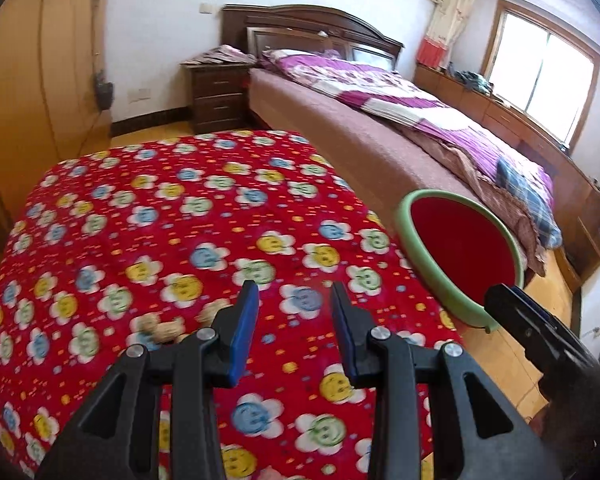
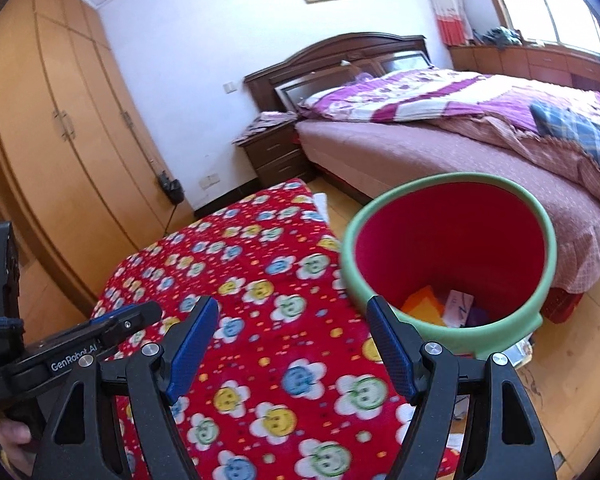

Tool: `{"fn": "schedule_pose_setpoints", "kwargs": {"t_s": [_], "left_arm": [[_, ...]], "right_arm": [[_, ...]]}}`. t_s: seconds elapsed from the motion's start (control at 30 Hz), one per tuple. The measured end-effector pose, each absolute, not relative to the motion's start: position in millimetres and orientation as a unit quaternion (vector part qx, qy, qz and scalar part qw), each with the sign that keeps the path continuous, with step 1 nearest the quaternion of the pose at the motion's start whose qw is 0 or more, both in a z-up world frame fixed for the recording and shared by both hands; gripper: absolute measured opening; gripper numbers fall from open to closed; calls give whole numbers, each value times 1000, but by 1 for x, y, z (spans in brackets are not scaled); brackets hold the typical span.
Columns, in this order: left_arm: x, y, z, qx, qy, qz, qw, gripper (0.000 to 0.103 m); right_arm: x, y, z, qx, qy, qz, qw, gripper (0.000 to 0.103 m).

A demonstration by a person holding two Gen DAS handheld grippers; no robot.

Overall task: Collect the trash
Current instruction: 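Move both open tools back over the bedspread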

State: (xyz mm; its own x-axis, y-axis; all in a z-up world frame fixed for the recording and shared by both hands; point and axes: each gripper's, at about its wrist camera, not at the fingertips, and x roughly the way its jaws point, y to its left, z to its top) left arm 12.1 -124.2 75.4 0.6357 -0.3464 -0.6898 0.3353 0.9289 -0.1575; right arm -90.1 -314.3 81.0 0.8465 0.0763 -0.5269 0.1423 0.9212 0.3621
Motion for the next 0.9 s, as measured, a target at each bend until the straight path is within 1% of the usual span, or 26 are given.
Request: {"fn": "schedule_pose_setpoints", "kwargs": {"t_s": [0.4,0.9], "left_arm": [[-4,-84,76,-2,362,-105,926,36],[-18,-71,70,17,338,-58,939,37]], "right_arm": [[-95,-266,77,153,275,8,949,78],[-99,-247,72,140,271,16,952,78]]}}
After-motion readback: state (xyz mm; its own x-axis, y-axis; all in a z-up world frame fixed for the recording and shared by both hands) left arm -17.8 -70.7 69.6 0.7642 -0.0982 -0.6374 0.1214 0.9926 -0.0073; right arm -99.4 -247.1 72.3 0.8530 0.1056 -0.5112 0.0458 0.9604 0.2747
